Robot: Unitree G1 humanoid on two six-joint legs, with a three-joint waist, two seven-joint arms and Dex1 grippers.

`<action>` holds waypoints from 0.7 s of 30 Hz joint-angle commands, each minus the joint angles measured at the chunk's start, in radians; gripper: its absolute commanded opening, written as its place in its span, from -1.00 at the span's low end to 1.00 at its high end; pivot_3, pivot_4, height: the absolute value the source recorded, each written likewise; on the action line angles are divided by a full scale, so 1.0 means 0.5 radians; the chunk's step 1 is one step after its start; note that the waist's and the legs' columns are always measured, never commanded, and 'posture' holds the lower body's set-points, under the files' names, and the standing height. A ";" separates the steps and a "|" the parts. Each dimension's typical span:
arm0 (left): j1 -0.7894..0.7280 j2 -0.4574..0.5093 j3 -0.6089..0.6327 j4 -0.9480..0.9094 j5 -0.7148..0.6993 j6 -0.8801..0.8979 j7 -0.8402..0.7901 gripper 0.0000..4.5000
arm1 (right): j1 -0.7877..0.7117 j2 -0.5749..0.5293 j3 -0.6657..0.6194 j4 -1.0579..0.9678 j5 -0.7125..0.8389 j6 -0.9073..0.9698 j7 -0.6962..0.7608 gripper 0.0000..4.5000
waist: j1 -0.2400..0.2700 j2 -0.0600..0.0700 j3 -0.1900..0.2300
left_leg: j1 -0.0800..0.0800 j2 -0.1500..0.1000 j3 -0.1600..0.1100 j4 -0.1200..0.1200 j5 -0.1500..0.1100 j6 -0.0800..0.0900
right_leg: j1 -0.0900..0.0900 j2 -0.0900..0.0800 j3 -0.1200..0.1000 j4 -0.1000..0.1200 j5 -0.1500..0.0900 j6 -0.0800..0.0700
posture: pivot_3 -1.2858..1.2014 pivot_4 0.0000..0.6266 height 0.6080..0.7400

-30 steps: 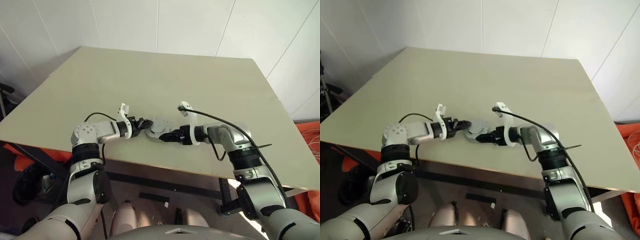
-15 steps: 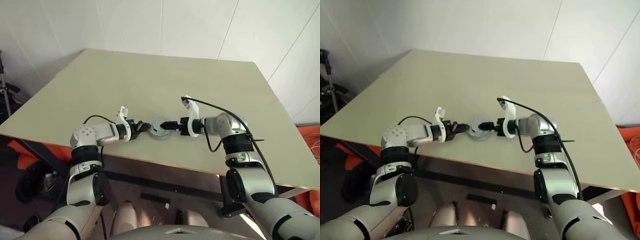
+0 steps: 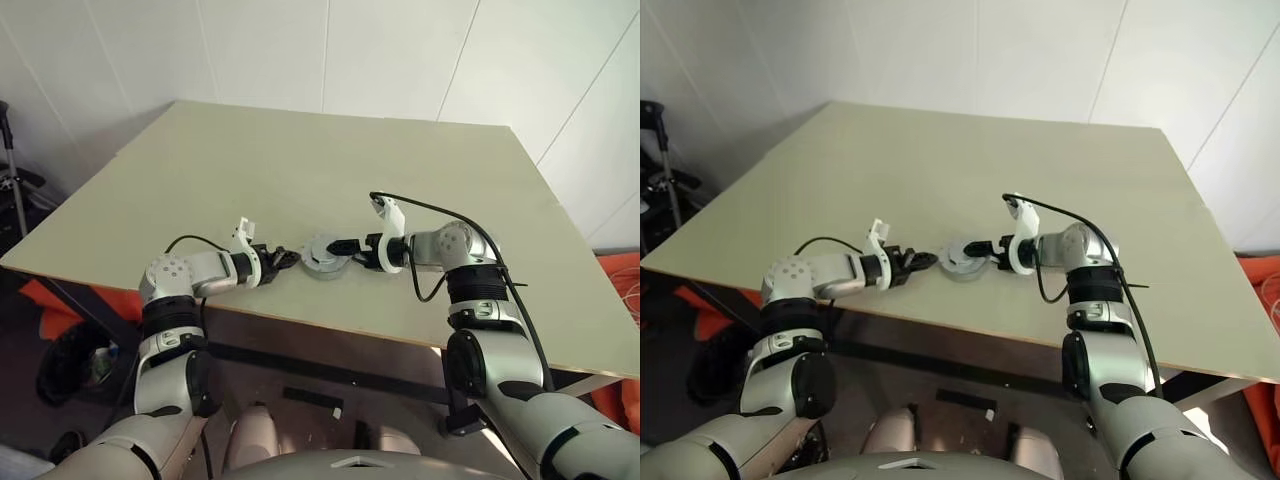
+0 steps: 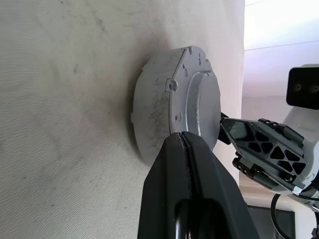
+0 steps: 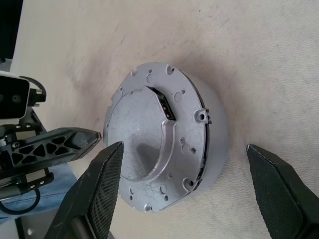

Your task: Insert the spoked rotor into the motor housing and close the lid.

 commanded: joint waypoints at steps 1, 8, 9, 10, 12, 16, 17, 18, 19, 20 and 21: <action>-0.030 -0.010 0.027 -0.069 -0.041 0.009 -0.008 -1.00 | 0.060 -0.031 0.022 0.055 -0.080 0.018 -0.105 0.99 | 0.000 -0.001 -0.003 | -0.003 0.000 0.000 0.000 0.000 0.000 | 0.003 0.000 0.001 0.000 0.000 0.000 | 0.03 -1.00 1.00; -0.071 -0.028 0.034 -0.010 -0.046 0.013 -0.017 -1.00 | 0.041 -0.030 -0.022 0.059 -0.063 -0.005 -0.140 0.99 | 0.007 -0.011 -0.010 | -0.008 0.002 0.005 0.000 0.002 -0.002 | -0.015 0.001 0.012 0.033 0.003 0.005 | 0.03 -1.00 1.00; -0.075 -0.031 0.029 0.009 -0.032 0.006 -0.009 -1.00 | 0.038 -0.028 -0.030 0.053 -0.059 0.003 -0.143 0.99 | 0.007 -0.011 -0.010 | -0.008 0.003 0.005 -0.001 0.002 -0.002 | -0.015 0.002 0.011 0.034 0.003 0.005 | 0.03 -1.00 1.00; -0.078 -0.032 0.024 0.023 -0.021 0.004 -0.003 -1.00 | 0.038 -0.026 -0.035 0.046 -0.057 0.012 -0.145 0.99 | 0.007 -0.010 -0.010 | -0.008 0.004 0.005 -0.002 0.002 -0.002 | -0.016 0.002 0.010 0.034 0.003 0.005 | 0.03 -1.00 1.00; -0.089 -0.036 0.025 0.060 0.002 -0.007 0.021 -1.00 | 0.039 -0.020 -0.050 0.028 -0.051 0.038 -0.154 0.99 | 0.007 -0.010 -0.010 | -0.009 0.004 0.005 -0.003 0.002 -0.002 | -0.016 0.002 0.009 0.034 0.003 0.005 | 0.03 -1.00 1.00; -0.110 -0.044 0.038 0.125 0.040 -0.036 0.072 -1.00 | 0.034 0.016 -0.144 -0.035 -0.022 0.130 -0.209 0.99 | 0.010 -0.010 -0.010 | -0.009 0.002 0.005 -0.002 0.002 -0.002 | -0.015 0.001 0.012 0.033 0.003 0.005 | 0.03 -1.00 1.00; -0.111 -0.046 0.040 0.130 0.043 -0.040 0.077 -1.00 | 0.035 0.024 -0.156 -0.054 -0.019 0.148 -0.217 0.99 | 0.011 -0.010 -0.010 | -0.009 0.001 0.005 -0.002 0.002 -0.002 | -0.015 0.001 0.012 0.033 0.003 0.005 | 0.03 -1.00 1.00; -0.111 -0.048 0.043 0.135 0.046 -0.043 0.084 -1.00 | 0.037 0.032 -0.169 -0.075 -0.016 0.169 -0.228 0.99 | 0.011 -0.010 -0.010 | -0.010 0.001 0.005 -0.002 0.002 -0.002 | -0.015 0.001 0.012 0.033 0.003 0.005 | 0.03 -1.00 1.00; -0.110 -0.050 0.047 0.138 0.048 -0.046 0.091 -1.00 | 0.039 0.039 -0.180 -0.090 -0.013 0.186 -0.237 0.99 | 0.012 -0.010 -0.010 | -0.011 0.002 0.005 -0.002 0.002 -0.002 | -0.015 0.001 0.012 0.033 0.003 0.005 | 0.03 -1.00 1.00; -0.109 -0.052 0.050 0.138 0.049 -0.047 0.097 -1.00 | 0.040 0.046 -0.192 -0.104 -0.011 0.203 -0.245 0.99 | 0.013 -0.009 -0.011 | -0.011 0.002 0.005 -0.002 0.002 -0.003 | -0.015 0.001 0.012 0.033 0.004 0.005 | 0.03 -1.00 1.00; -0.108 -0.053 0.053 0.137 0.049 -0.048 0.102 -1.00 | 0.041 0.052 -0.205 -0.113 -0.009 0.217 -0.254 0.99 | 0.013 -0.009 -0.011 | -0.012 0.002 0.005 -0.002 0.002 -0.003 | -0.015 0.001 0.012 0.033 0.004 0.005 | 0.03 -1.00 1.00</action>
